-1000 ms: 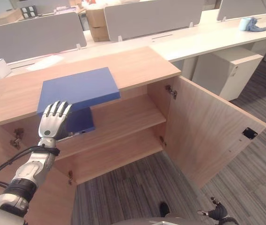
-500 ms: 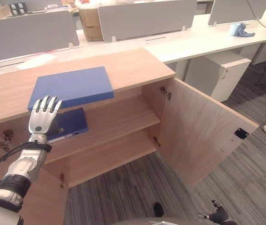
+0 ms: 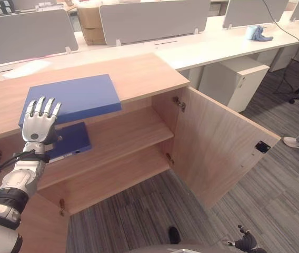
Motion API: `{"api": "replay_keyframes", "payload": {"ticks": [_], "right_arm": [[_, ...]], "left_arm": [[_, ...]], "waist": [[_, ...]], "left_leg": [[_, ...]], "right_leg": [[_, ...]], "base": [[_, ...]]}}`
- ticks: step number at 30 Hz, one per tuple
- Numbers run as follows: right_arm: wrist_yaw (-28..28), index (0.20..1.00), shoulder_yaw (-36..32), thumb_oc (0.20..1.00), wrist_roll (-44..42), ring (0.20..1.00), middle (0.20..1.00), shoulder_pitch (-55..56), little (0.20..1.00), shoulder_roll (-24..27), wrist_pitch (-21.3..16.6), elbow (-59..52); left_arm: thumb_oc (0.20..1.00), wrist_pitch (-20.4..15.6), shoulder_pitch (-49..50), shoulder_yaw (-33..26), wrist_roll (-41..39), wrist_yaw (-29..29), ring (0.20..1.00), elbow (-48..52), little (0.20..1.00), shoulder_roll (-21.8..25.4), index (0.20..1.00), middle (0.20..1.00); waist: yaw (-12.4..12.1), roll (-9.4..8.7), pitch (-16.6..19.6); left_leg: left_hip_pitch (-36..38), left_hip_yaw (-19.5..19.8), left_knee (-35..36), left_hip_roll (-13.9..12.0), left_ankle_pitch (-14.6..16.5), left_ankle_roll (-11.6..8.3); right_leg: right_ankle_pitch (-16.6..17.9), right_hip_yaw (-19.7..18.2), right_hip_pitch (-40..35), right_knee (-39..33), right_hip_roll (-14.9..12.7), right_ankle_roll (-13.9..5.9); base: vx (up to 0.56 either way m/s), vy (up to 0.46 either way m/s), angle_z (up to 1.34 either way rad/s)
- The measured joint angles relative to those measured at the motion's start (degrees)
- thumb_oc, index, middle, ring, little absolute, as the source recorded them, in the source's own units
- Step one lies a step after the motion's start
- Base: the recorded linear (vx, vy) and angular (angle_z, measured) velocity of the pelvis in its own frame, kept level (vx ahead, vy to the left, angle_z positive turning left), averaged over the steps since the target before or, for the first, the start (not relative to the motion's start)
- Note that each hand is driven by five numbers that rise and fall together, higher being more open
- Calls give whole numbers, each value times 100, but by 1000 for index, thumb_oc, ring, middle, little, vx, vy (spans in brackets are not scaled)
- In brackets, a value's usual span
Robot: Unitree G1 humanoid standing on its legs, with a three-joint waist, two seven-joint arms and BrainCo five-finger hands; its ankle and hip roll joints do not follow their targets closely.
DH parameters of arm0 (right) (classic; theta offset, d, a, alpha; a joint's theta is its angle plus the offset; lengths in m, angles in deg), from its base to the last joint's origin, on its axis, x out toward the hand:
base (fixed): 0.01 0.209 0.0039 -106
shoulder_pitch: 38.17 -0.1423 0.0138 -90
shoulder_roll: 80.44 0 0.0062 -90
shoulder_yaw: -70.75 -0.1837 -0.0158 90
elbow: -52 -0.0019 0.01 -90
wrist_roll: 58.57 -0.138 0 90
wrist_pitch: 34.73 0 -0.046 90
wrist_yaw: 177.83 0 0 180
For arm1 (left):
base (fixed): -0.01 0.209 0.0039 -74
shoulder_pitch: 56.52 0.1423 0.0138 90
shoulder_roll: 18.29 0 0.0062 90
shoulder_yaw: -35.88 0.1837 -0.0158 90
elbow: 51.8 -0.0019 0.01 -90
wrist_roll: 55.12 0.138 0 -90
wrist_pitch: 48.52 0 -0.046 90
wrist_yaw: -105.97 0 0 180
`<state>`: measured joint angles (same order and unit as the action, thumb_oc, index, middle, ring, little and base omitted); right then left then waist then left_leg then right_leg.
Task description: Put the empty folder in the office cabinet
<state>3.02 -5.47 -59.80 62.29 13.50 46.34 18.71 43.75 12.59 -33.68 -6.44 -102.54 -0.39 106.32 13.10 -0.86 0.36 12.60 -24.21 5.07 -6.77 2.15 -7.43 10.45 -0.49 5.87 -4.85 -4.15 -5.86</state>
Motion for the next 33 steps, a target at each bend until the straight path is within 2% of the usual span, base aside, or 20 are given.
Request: {"api": "replay_keyframes", "payload": {"ticks": [4,10,13,16,17,18,24,33], "right_arm": [[-2,1000,0,1000,0,1000,1000,-7,1000,4,0,-21],[-2,1000,-2,1000,0,1000,1000,40,1000,17,0,-30],[-3,1000,-8,1000,0,1000,1000,-16,1000,32,-1,-37],[-5,1000,-11,1000,0,1000,1000,33,1000,43,0,-30],[-5,1000,-11,1000,0,1000,1000,34,1000,45,0,-32],[-6,1000,-11,1000,0,1000,1000,31,1000,45,0,-35],[-17,1000,-25,1000,0,1000,1000,0,1000,58,1,-47],[-16,1000,-48,1000,2,1000,1000,22,1000,172,18,-258]], "left_arm": [[1000,13,-412,312,-8,45,1000,-678,1000,42,1000,1000],[1000,8,-908,558,-11,69,1000,-926,1000,66,1000,1000],[1000,2,-1122,677,-17,181,1000,-1093,1000,263,1000,1000],[1000,-15,-1290,731,-58,282,1000,-1100,1000,292,1000,1000],[812,-17,-1314,761,-117,288,812,-1100,812,310,812,812],[200,-27,-1315,769,-124,296,200,-1100,200,318,200,200],[200,-158,-1315,772,-515,523,200,-1077,200,313,200,200],[200,-238,-1328,699,-571,548,200,-813,200,308,200,200]], "waist": [[44,-6,-36],[98,-23,-48],[224,-34,-59],[225,-38,-58],[219,-38,-58],[226,-38,-59],[220,-46,-62],[214,-22,-77]], "left_leg": [[8,-23,0,0,2,-3],[23,-62,-1,0,9,-12],[25,-72,-1,0,10,-12],[32,-89,-1,9,13,-17],[35,-94,-1,6,13,-17],[45,-110,-1,5,14,-17],[90,-197,-1,-1,20,-25],[184,-205,0,-2,20,-25]], "right_leg": [[0,-19,4,-4,5,0],[12,-47,9,10,25,9],[13,-53,11,11,28,11],[21,-68,10,12,33,16],[26,-72,11,12,33,16],[29,-88,12,12,36,16],[56,-195,23,12,74,29],[58,-199,-66,11,73,28]], "base": [[26,8,-1],[19,7,-4],[0,0,0],[-1,3,-1],[-3,9,-4],[-6,14,-11],[-8,4,-8],[-11,2,0]]}}
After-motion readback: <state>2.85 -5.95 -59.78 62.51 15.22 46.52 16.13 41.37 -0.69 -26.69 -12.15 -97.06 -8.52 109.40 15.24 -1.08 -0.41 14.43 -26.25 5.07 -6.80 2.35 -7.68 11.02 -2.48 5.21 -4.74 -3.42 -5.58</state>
